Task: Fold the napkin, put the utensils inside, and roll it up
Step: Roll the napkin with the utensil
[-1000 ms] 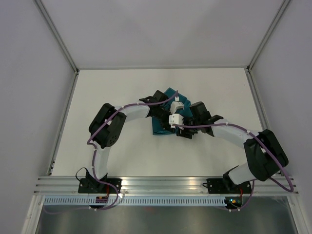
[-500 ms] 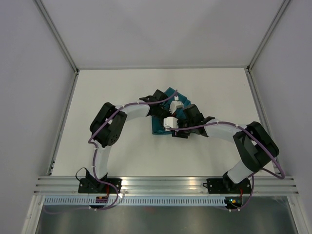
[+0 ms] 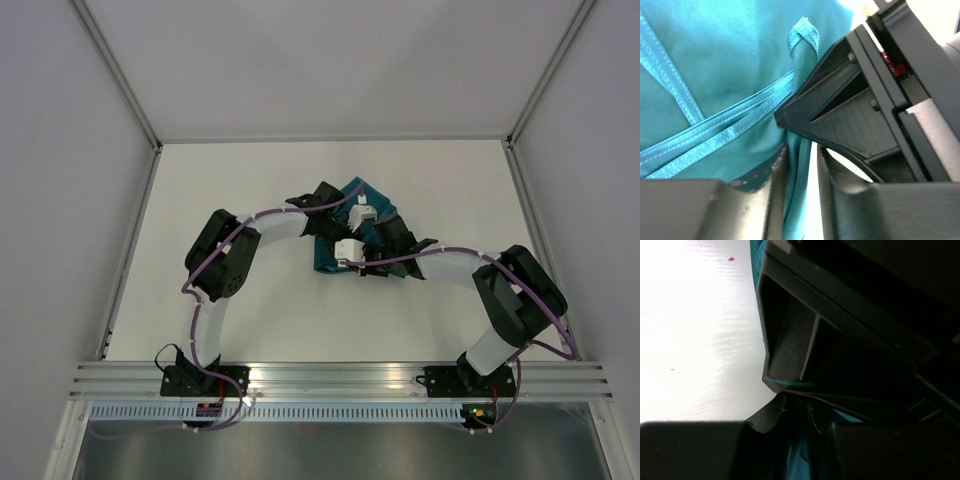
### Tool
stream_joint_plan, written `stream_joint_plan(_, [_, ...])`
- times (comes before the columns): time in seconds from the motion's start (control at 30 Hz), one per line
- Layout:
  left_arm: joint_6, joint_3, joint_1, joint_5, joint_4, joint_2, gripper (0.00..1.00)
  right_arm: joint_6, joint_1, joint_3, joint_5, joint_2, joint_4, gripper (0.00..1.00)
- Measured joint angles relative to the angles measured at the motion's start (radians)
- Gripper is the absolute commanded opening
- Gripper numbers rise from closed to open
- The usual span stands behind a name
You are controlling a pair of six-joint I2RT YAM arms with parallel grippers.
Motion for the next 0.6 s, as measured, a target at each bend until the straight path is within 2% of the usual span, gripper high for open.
stream_joint_plan(0.2, [-0.032,0.000,0.018,-0.007,0.011,0.000,0.42,-0.006,0.000,0.022,-0.001,0.001,-0.025,0.12])
stream_joint_plan(0.6, [-0.189,-0.102,0.119,-0.036,0.188,-0.093,0.41,-0.034,-0.043,0.149,-0.076,0.069,-0.190,0.12])
